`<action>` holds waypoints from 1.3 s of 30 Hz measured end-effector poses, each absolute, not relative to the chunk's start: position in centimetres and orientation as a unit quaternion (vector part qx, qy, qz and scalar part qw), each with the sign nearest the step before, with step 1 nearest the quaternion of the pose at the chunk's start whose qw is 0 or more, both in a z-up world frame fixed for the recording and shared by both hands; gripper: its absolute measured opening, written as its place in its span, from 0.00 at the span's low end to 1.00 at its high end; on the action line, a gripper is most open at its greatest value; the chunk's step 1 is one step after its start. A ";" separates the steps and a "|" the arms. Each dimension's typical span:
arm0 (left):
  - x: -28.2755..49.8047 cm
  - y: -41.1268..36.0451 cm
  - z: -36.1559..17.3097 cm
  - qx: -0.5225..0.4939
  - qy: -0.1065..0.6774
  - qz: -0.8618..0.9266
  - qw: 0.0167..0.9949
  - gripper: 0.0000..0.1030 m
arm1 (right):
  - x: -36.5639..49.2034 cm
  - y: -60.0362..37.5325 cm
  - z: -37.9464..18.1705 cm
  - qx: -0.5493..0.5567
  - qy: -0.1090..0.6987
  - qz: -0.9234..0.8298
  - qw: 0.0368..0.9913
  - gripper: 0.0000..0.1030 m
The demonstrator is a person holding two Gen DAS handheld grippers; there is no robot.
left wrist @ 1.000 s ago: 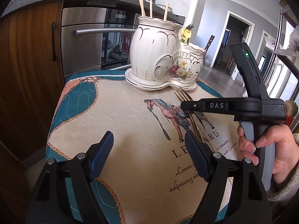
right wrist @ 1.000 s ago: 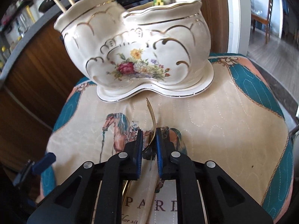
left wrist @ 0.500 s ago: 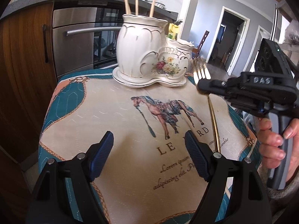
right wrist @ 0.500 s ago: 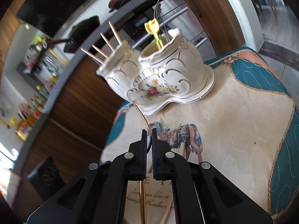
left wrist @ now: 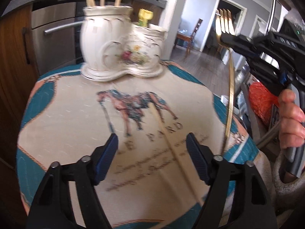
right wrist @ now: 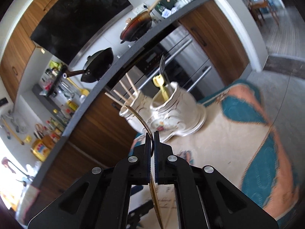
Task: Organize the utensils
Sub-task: 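Lift the gold fork with the right tool while the left tool grasps a wooden chopstick, then carry the fork over the small cup with right tool while left tool raises chopstick over tall cup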
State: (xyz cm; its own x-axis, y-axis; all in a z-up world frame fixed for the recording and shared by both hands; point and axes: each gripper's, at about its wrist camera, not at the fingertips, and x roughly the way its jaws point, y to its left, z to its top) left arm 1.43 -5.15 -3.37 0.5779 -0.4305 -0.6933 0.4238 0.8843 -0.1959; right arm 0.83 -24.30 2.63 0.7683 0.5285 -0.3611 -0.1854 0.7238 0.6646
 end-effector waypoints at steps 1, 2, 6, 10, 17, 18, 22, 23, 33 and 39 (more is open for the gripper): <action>1.2 -6.2 -3.6 0.010 0.398 -0.246 0.884 0.59 | 0.9 -24.5 2.6 0.308 0.277 0.196 0.889 0.04; 1.0 -7.2 -3.8 0.026 0.401 -0.246 0.882 0.51 | 1.2 -24.6 2.5 0.305 0.282 0.193 0.889 0.04; 0.9 -9.9 -5.3 0.085 0.420 -0.220 0.876 0.27 | 1.9 -24.6 1.7 0.303 0.297 0.190 0.886 0.04; 1.4 -9.8 -5.4 0.101 0.413 -0.193 0.885 0.07 | 2.2 -24.2 1.1 0.297 0.306 0.189 0.884 0.04; 2.0 -7.9 -4.7 0.084 0.399 -0.191 0.893 0.06 | 2.4 -23.4 1.1 0.277 0.306 0.180 0.893 0.04; 2.0 -7.1 -4.2 0.073 0.394 -0.189 0.897 0.06 | 2.4 -23.4 1.1 0.276 0.306 0.180 0.893 0.04; 2.0 -4.7 -1.5 0.045 0.356 -0.178 0.916 0.06 | 2.7 -22.9 1.7 0.257 0.298 0.168 0.904 0.04; 1.8 -4.2 -0.7 0.039 0.343 -0.178 0.921 0.06 | 2.7 -22.7 1.9 0.249 0.296 0.163 0.908 0.04; 2.5 -2.2 6.6 0.014 0.204 -0.164 0.965 0.06 | 3.6 -20.0 5.0 0.173 0.251 0.143 0.942 0.04; 4.5 -1.1 10.3 -0.012 0.140 -0.169 0.976 0.06 | 4.7 -19.7 7.9 0.170 0.211 0.153 0.950 0.04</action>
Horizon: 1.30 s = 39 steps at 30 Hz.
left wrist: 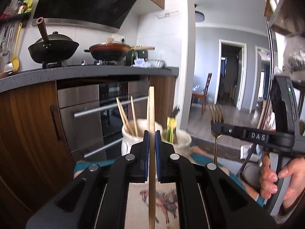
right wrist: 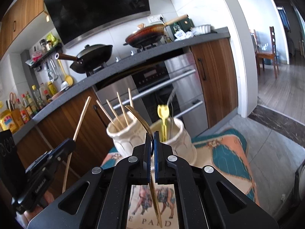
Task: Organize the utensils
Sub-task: 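Carry the fork over the small cup with right tool while left tool raises chopstick over tall cup, then release chopstick into the tall cup and gold fork into the small cup, then withdraw both tools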
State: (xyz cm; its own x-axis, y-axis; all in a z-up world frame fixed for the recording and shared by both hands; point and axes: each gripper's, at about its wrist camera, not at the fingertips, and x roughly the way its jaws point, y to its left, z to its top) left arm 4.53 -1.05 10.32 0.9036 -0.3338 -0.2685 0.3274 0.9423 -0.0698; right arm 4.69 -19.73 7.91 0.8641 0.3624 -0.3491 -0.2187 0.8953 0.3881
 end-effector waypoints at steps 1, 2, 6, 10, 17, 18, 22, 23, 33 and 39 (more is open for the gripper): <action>5.0 -0.8 10.8 -0.017 0.135 -0.170 0.976 0.06 | 4.9 -19.7 8.5 0.170 0.201 0.155 0.952 0.04; 5.5 -0.6 11.3 -0.026 0.127 -0.175 0.976 0.06 | 5.0 -19.7 9.0 0.170 0.193 0.154 0.954 0.04; 7.9 0.0 12.8 -0.049 0.102 -0.182 0.977 0.06 | 6.1 -19.8 11.2 0.166 0.157 0.154 0.961 0.04; 10.7 0.2 13.7 -0.075 0.086 -0.190 0.975 0.06 | 7.6 -20.2 12.9 0.171 0.132 0.150 0.965 0.04; 14.7 -0.8 13.5 -0.085 0.072 -0.182 0.977 0.06 | 10.1 -20.7 14.7 0.167 0.099 0.133 0.972 0.04; 15.1 -1.0 13.3 -0.084 0.069 -0.181 0.977 0.06 | 10.4 -20.7 14.8 0.168 0.094 0.130 0.973 0.04; 16.1 -1.5 13.0 -0.093 0.038 -0.189 0.977 0.06 | 11.3 -21.2 14.8 0.176 0.073 0.116 0.975 0.04; 16.4 -1.8 12.9 -0.094 0.032 -0.190 0.977 0.06 | 11.6 -21.3 14.7 0.178 0.065 0.109 0.976 0.04; 18.2 -3.2 10.5 -0.067 0.028 -0.183 0.980 0.06 | 13.5 -20.8 12.2 0.182 0.071 0.109 0.975 0.04; 18.4 -3.2 9.8 -0.060 0.014 -0.177 0.982 0.06 | 13.8 -20.2 10.9 0.185 0.084 0.121 0.972 0.04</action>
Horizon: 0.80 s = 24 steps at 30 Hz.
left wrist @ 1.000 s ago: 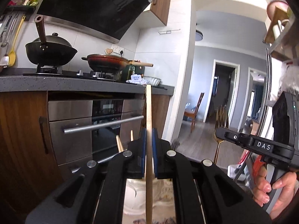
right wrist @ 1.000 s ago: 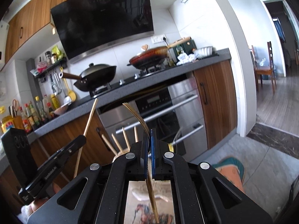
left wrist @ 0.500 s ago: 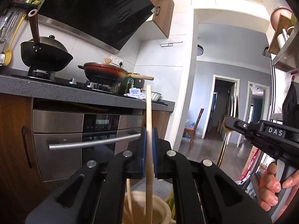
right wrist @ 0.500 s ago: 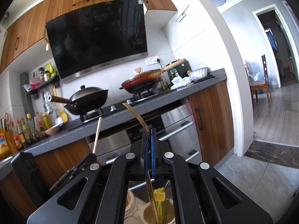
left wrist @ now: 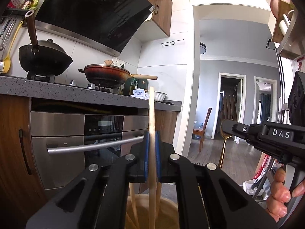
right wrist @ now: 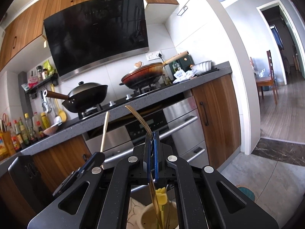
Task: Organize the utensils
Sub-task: 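Release chopstick into the tall cup and gold fork into the small cup, then withdraw both tools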
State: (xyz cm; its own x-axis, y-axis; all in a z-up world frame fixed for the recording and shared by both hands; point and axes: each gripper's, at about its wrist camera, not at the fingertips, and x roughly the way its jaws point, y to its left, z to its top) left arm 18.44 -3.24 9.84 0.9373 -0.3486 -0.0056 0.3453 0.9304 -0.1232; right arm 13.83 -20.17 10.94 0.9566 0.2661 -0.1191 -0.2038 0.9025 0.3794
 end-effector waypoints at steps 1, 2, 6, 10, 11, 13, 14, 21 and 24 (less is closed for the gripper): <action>18.4 -3.3 9.7 -0.058 0.013 -0.178 0.982 0.06 | 13.9 -20.1 10.8 0.184 0.085 0.121 0.972 0.04; 18.5 -3.4 9.5 -0.054 0.016 -0.178 0.982 0.06 | 13.9 -20.0 10.7 0.183 0.087 0.121 0.972 0.04; 17.8 -3.7 8.9 -0.034 0.008 -0.175 0.984 0.06 | 13.9 -19.8 10.3 0.176 0.090 0.124 0.972 0.04; 17.5 -3.4 8.6 -0.030 0.013 -0.174 0.984 0.20 | 13.9 -19.7 9.9 0.174 0.095 0.124 0.972 0.04; 17.3 -3.2 8.5 -0.031 0.011 -0.172 0.985 0.30 | 13.9 -19.6 9.9 0.174 0.097 0.124 0.972 0.04; 17.0 -2.9 8.4 -0.033 0.015 -0.173 0.984 0.32 | 13.9 -19.6 9.6 0.176 0.101 0.125 0.971 0.04; 16.9 -2.8 8.4 -0.034 0.018 -0.176 0.984 0.32 | 13.9 -19.7 9.4 0.177 0.104 0.126 0.971 0.04; 15.2 -1.8 8.2 -0.015 0.023 -0.169 0.985 0.42 | 14.5 -19.9 7.9 0.184 0.137 0.130 0.965 0.04; 14.2 -1.3 8.1 -0.009 0.025 -0.168 0.985 0.46 | 14.9 -20.0 7.2 0.189 0.154 0.128 0.961 0.04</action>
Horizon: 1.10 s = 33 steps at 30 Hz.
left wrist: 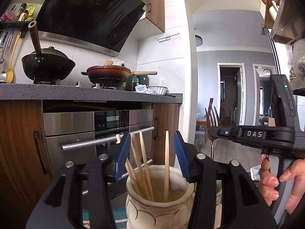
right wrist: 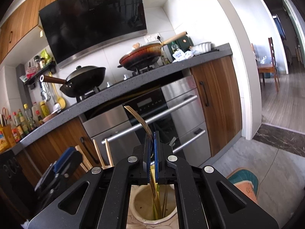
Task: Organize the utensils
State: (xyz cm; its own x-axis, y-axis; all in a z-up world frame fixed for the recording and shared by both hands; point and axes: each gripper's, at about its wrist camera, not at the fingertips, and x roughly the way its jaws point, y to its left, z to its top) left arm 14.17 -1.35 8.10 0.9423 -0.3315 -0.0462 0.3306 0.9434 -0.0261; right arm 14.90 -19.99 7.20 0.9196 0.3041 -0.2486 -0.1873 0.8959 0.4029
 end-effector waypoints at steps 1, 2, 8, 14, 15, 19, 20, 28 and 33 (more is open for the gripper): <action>13.9 -1.3 8.1 -0.006 0.026 -0.167 0.986 0.46 | 15.0 -20.1 7.0 0.192 0.161 0.127 0.960 0.05; 13.7 -1.2 8.1 -0.003 0.027 -0.166 0.986 0.47 | 15.2 -20.2 6.7 0.196 0.168 0.127 0.958 0.06; 11.7 -1.1 8.2 0.015 0.030 -0.166 0.986 0.52 | 15.2 -20.8 6.5 0.199 0.183 0.114 0.956 0.09; 10.3 -0.9 8.1 0.025 0.040 -0.165 0.985 0.53 | 15.2 -21.3 6.4 0.199 0.194 0.102 0.955 0.36; 10.1 -0.8 8.1 0.026 0.042 -0.163 0.985 0.53 | 15.2 -21.4 6.5 0.198 0.196 0.100 0.955 0.36; 9.3 -0.2 8.3 0.023 0.056 -0.157 0.986 0.53 | 14.2 -21.6 6.7 0.194 0.201 0.097 0.955 0.45; 9.1 -0.1 8.3 0.022 0.060 -0.154 0.986 0.53 | 13.6 -21.6 6.8 0.189 0.200 0.098 0.956 0.48; 6.2 0.9 6.9 0.008 0.114 -0.135 0.984 0.68 | 8.5 -20.6 4.0 0.156 0.230 0.108 0.955 0.63; 4.6 0.5 4.8 0.008 0.136 -0.131 0.982 0.82 | 5.2 -19.4 1.5 0.092 0.234 0.093 0.963 0.77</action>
State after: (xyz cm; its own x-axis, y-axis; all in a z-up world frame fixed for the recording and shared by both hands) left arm 4.63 0.47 4.80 0.9288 -0.2556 -0.2684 0.2600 0.9654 -0.0196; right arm 5.15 -19.41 1.46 0.8732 0.2224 -0.4337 -0.1364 0.9658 0.2206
